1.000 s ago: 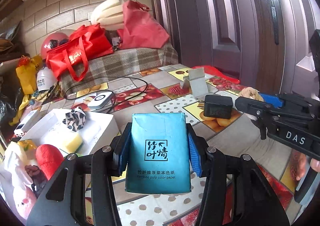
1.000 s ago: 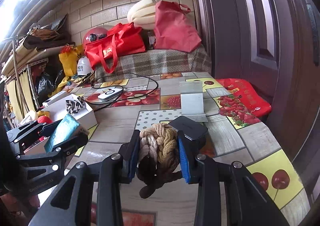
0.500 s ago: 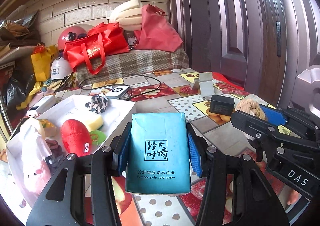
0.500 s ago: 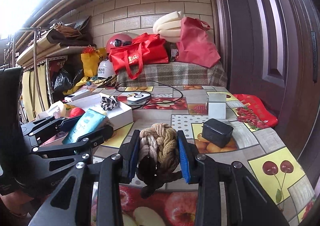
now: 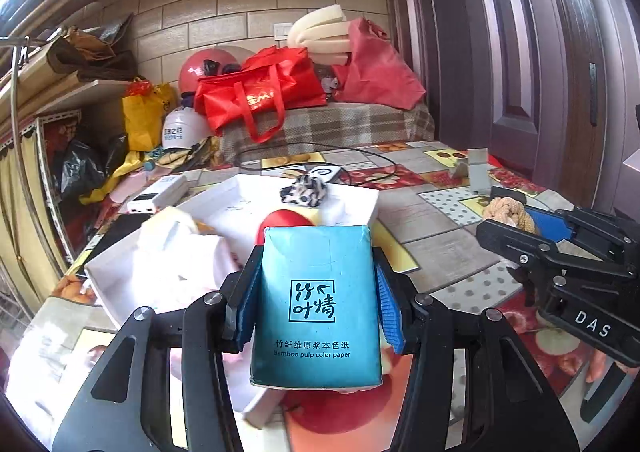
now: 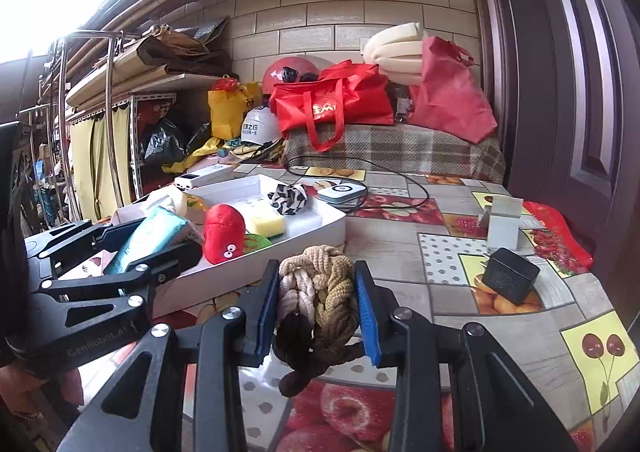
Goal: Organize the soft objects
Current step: 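Carry the tissue pack and rope into the tray and open both grippers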
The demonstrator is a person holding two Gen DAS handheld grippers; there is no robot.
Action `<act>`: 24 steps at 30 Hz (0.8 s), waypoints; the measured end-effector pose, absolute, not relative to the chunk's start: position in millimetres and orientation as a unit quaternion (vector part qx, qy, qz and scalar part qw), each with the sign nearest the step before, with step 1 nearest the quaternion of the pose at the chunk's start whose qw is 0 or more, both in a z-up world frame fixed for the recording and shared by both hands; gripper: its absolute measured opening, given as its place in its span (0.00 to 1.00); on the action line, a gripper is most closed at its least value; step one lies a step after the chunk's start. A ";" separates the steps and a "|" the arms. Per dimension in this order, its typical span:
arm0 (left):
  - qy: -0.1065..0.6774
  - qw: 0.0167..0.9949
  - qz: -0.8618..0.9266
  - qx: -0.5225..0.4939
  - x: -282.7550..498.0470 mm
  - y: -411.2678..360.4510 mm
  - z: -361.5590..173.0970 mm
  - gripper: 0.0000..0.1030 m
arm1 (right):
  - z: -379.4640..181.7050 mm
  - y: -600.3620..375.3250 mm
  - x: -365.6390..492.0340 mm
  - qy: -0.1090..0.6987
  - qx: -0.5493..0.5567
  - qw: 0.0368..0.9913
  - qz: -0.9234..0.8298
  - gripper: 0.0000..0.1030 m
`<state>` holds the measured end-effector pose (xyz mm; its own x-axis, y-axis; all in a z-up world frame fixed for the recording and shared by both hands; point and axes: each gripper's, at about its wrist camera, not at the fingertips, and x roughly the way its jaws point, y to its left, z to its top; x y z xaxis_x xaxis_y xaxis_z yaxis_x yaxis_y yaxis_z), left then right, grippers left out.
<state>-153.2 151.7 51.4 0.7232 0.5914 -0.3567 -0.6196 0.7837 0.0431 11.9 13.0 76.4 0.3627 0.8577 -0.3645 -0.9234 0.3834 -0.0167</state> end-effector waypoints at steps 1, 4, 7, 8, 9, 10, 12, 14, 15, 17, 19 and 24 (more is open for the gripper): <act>0.179 0.924 0.336 -0.044 -160.2 158.8 51.0 0.49 | 76.4 17.0 9.2 0.149 -0.110 0.816 0.548 0.34; 0.180 0.912 0.364 -0.058 -180.2 181.1 48.4 0.49 | 75.0 30.1 0.9 0.150 -0.114 0.808 0.558 0.34; 0.180 0.898 0.396 -0.069 -196.7 206.0 46.1 0.49 | 73.1 47.7 -7.2 0.154 -0.119 0.799 0.568 0.34; 0.180 0.892 0.407 -0.073 -201.4 214.4 45.4 0.49 | 72.5 55.1 -9.6 0.156 -0.122 0.796 0.572 0.34; 0.178 0.887 0.418 -0.078 -205.7 223.8 44.9 0.49 | 71.8 62.0 -11.7 0.159 -0.124 0.793 0.575 0.34; 0.177 0.883 0.427 -0.084 -209.4 232.4 44.1 0.49 | 71.7 68.3 -14.0 0.162 -0.125 0.789 0.580 0.34; 0.182 0.876 0.435 -0.104 -214.7 250.9 41.3 0.49 | 70.0 82.8 -18.9 0.166 -0.128 0.783 0.586 0.34; 0.195 0.869 0.435 -0.132 -215.8 267.7 36.9 0.49 | 68.0 97.1 -23.0 0.176 -0.132 0.772 0.597 0.34; 0.200 0.866 0.436 -0.144 -215.3 274.3 35.4 0.49 | 67.4 104.4 -24.8 0.179 -0.133 0.768 0.600 0.34; 0.202 0.861 0.438 -0.160 -214.8 283.9 33.5 0.49 | 66.0 118.9 -29.5 0.188 -0.138 0.759 0.608 0.34; 0.206 0.859 0.436 -0.170 -210.7 292.5 32.5 0.49 | 63.9 131.7 -34.2 0.197 -0.144 0.747 0.618 0.34; 0.241 0.860 0.412 -0.182 -189.1 308.8 27.4 0.49 | 54.9 165.5 -45.0 0.225 -0.192 0.703 0.647 0.34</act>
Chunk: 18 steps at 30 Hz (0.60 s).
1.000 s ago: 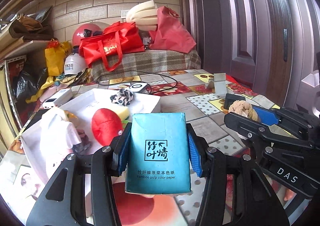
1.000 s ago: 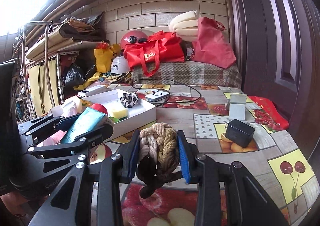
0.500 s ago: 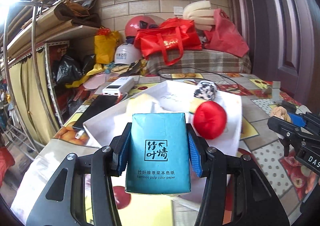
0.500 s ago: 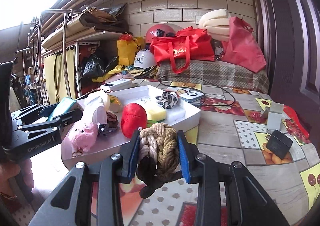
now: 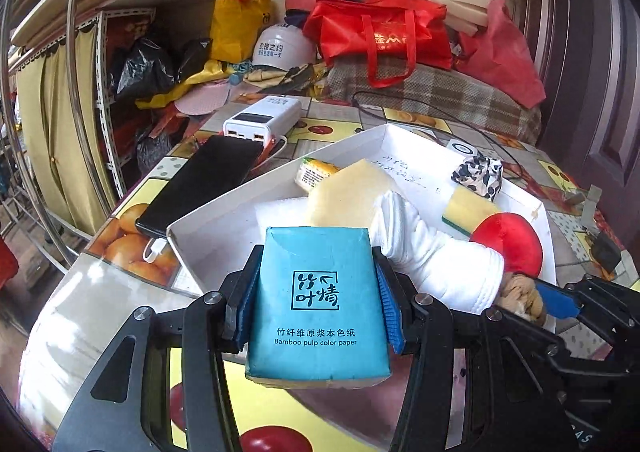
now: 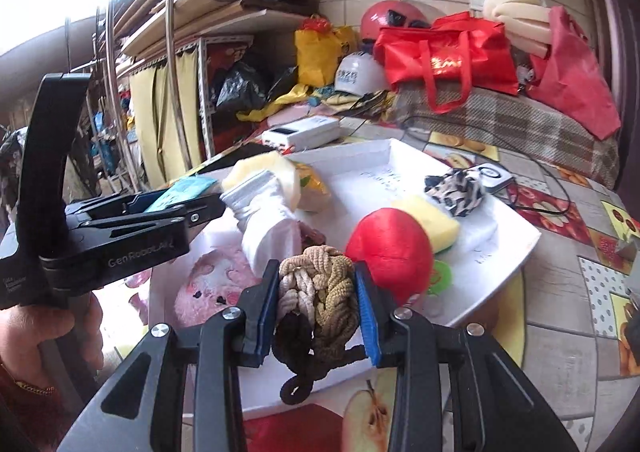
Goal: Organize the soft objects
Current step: 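Carry the tissue pack and rope into the tray and open both grippers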
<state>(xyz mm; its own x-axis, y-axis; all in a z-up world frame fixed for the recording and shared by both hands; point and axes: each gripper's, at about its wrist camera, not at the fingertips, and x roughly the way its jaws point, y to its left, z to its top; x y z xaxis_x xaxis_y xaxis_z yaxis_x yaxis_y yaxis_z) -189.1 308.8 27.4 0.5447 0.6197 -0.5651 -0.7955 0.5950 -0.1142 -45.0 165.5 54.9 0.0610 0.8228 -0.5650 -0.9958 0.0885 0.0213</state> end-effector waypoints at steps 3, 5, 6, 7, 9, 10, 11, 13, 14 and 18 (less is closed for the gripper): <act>0.245 0.863 0.408 -0.172 -176.1 313.5 28.9 0.49 | 49.5 181.5 -42.1 0.239 -0.213 0.692 0.647 0.34; 0.247 0.866 0.400 -0.171 -168.2 316.4 29.4 0.49 | 49.4 188.6 -33.5 0.234 -0.216 0.705 0.633 0.34; 0.248 0.868 0.396 -0.169 -164.6 317.2 29.2 0.49 | 50.1 191.4 -26.0 0.233 -0.212 0.715 0.624 0.34; 0.250 0.869 0.394 -0.165 -160.3 317.2 29.7 0.49 | 51.4 194.6 -18.0 0.233 -0.206 0.725 0.615 0.34; 0.248 0.871 0.395 -0.154 -152.6 315.9 31.3 0.49 | 54.0 197.4 -2.1 0.231 -0.191 0.745 0.596 0.34; 0.247 0.872 0.395 -0.149 -149.2 315.3 32.3 0.49 | 55.3 198.2 4.4 0.230 -0.183 0.753 0.589 0.34; 0.246 0.873 0.396 -0.144 -146.0 314.6 33.4 0.49 | 56.0 198.7 10.2 0.233 -0.174 0.758 0.584 0.34; 0.245 0.873 0.400 -0.136 -142.3 312.3 34.2 0.49 | 56.1 199.5 16.0 0.243 -0.162 0.759 0.582 0.34; 0.245 0.872 0.403 -0.132 -141.6 311.3 34.4 0.49 | 56.8 197.0 15.7 0.241 -0.158 0.758 0.585 0.34; 0.238 0.872 0.410 -0.122 -142.7 307.9 36.4 0.49 | 62.4 190.3 8.1 0.215 -0.148 0.760 0.596 0.34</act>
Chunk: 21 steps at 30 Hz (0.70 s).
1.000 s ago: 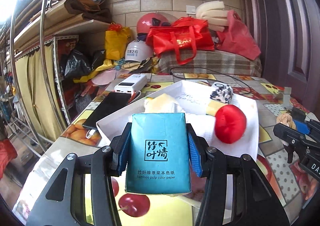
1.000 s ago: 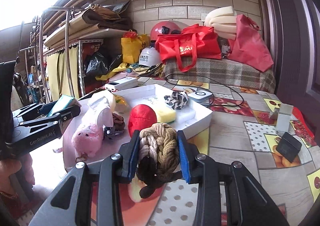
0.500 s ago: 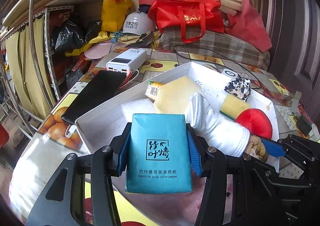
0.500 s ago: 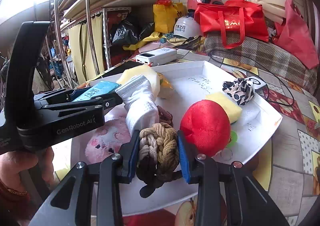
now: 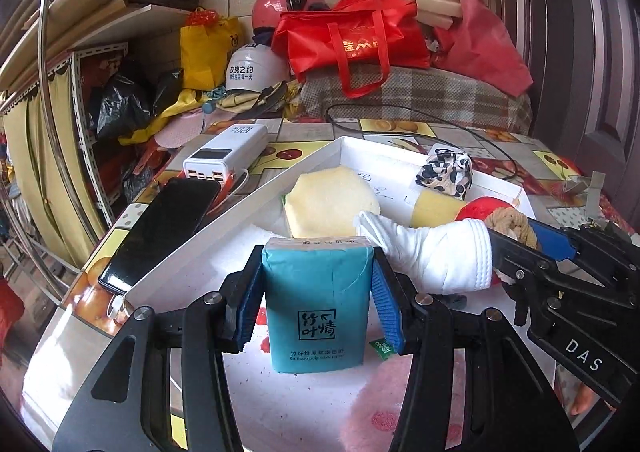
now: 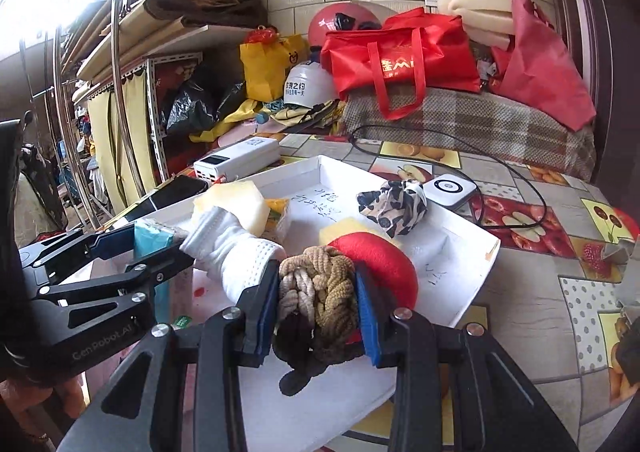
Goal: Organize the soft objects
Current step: 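Carry the tissue pack and rope into the tray and open both grippers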
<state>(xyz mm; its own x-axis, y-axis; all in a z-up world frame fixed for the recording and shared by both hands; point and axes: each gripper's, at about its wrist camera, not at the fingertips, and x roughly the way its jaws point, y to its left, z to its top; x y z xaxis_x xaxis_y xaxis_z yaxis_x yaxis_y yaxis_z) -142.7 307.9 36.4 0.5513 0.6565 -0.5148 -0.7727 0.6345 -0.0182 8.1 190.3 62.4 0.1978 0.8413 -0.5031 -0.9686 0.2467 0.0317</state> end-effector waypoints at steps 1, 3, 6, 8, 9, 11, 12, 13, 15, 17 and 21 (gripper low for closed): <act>0.238 0.871 0.413 -0.121 -143.0 308.0 36.5 0.49 | 62.7 191.2 7.9 0.218 -0.143 0.758 0.598 0.34; 0.238 0.868 0.418 -0.123 -144.0 309.3 35.9 0.49 | 63.1 192.3 6.8 0.221 -0.136 0.755 0.603 0.34; 0.236 0.864 0.427 -0.125 -145.0 310.3 36.2 0.49 | 64.3 193.1 1.6 0.208 -0.144 0.756 0.604 0.34; 0.234 0.863 0.429 -0.124 -145.2 309.6 36.5 0.49 | 64.4 194.4 -1.1 0.203 -0.151 0.756 0.603 0.34; 0.234 0.863 0.430 -0.123 -145.5 308.8 36.4 0.49 | 64.1 195.0 -1.8 0.202 -0.154 0.756 0.603 0.35; 0.234 0.863 0.430 -0.122 -145.7 309.0 36.4 0.49 | 63.8 196.2 -0.8 0.203 -0.155 0.756 0.602 0.37; 0.234 0.863 0.431 -0.121 -145.8 308.6 36.7 0.49 | 63.6 196.5 0.2 0.204 -0.155 0.756 0.602 0.37; 0.233 0.863 0.433 -0.118 -146.2 308.1 37.0 0.49 | 63.4 196.8 1.0 0.205 -0.154 0.756 0.602 0.37; 0.229 0.861 0.440 -0.114 -147.2 306.5 38.7 0.49 | 63.3 196.2 2.1 0.206 -0.152 0.759 0.599 0.42; 0.225 0.856 0.452 -0.109 -148.4 304.4 39.9 0.49 | 63.4 195.6 2.1 0.205 -0.151 0.762 0.596 0.51; 0.211 0.846 0.477 -0.107 -154.3 302.4 42.0 0.69 | 64.1 193.6 -1.7 0.194 -0.154 0.772 0.585 0.78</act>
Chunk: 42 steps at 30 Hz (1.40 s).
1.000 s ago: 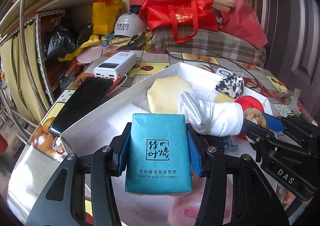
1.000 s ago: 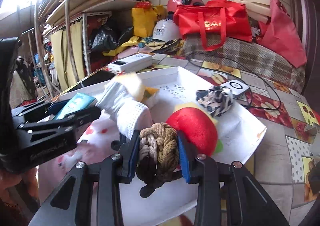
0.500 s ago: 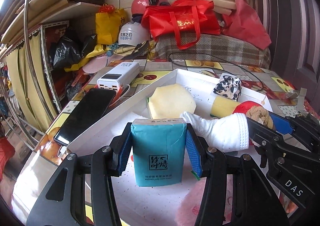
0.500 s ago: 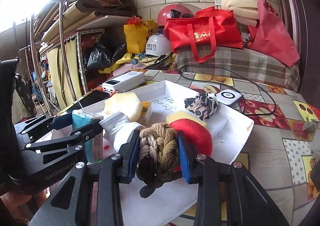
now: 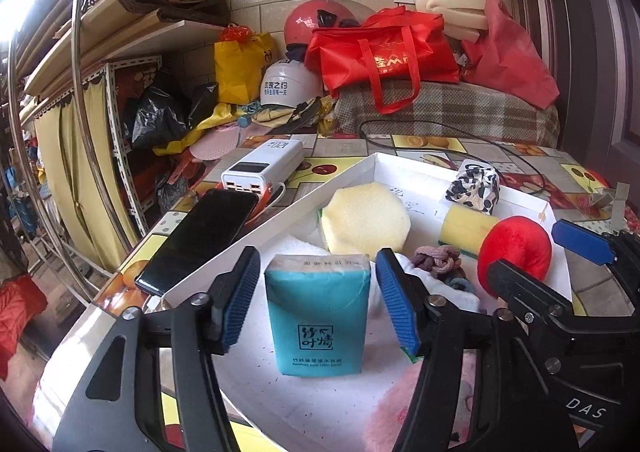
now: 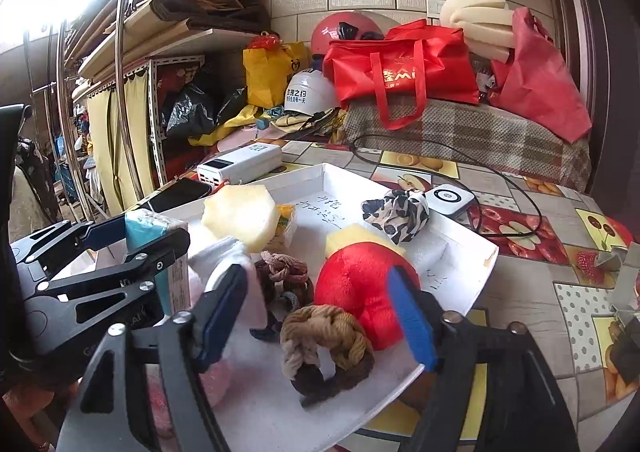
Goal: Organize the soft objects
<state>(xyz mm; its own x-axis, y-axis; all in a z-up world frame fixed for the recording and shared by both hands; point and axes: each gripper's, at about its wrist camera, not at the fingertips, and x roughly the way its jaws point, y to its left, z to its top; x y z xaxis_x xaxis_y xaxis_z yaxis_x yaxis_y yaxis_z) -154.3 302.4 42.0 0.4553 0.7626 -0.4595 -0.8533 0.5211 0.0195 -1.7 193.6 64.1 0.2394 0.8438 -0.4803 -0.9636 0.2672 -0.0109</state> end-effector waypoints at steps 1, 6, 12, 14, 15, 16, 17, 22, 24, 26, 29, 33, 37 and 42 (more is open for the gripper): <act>0.205 0.843 0.484 -0.114 -158.1 304.2 42.3 0.81 | 64.5 192.7 -1.4 0.193 -0.153 0.775 0.582 0.80; 0.193 0.837 0.491 -0.142 -166.6 310.8 41.3 1.00 | 65.9 188.2 5.7 0.195 -0.133 0.782 0.577 1.00; 0.180 0.840 0.495 -0.129 -169.8 306.4 43.3 1.00 | 68.1 185.1 -3.0 0.172 -0.138 0.786 0.577 1.00; 0.167 0.846 0.492 -0.122 -171.7 300.5 45.5 1.00 | 69.5 181.3 -3.8 0.164 -0.131 0.793 0.572 1.00; 0.160 0.850 0.487 -0.120 -173.4 297.5 46.3 1.00 | 70.4 179.2 -3.2 0.161 -0.127 0.797 0.567 1.00; 0.157 0.853 0.483 -0.119 -174.2 293.9 46.9 1.00 | 71.0 176.6 -2.3 0.160 -0.125 0.802 0.561 1.00; 0.159 0.855 0.478 -0.122 -174.9 291.6 46.7 1.00 | 71.1 173.4 -2.0 0.160 -0.123 0.807 0.555 1.00; 0.174 0.859 0.463 -0.130 -173.6 271.7 45.0 1.00 | 72.3 146.6 1.0 0.163 -0.105 0.827 0.528 1.00; 0.174 0.861 0.461 -0.126 -174.9 259.4 44.9 1.00 | 72.4 132.8 2.9 0.165 -0.101 0.830 0.522 1.00; 0.176 0.863 0.457 -0.125 -175.9 246.1 44.1 1.00 | 71.8 119.4 3.8 0.170 -0.102 0.832 0.519 1.00; 0.182 0.865 0.450 -0.129 -177.5 226.8 42.7 1.00 | 70.8 97.5 2.7 0.174 -0.107 0.834 0.512 1.00; 0.177 0.869 0.447 -0.118 -179.8 201.3 44.2 1.00 | 71.5 67.8 -1.3 0.169 -0.109 0.838 0.508 1.00; 0.190 0.872 0.438 -0.109 -177.0 181.7 43.5 1.00 | 72.4 43.0 -3.6 0.168 -0.107 0.843 0.499 1.00; 0.180 0.869 0.453 -0.082 -181.4 151.3 47.2 1.00 | 76.3 11.1 -8.7 0.165 -0.087 0.849 0.494 1.00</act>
<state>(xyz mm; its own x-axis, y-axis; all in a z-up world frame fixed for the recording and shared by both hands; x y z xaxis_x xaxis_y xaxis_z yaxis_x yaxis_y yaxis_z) -181.4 151.3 47.2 0.5254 0.7575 -0.3874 -0.8169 0.5765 0.0195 -8.7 11.1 76.3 0.4572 0.8107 -0.3657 -0.8680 0.4963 0.0148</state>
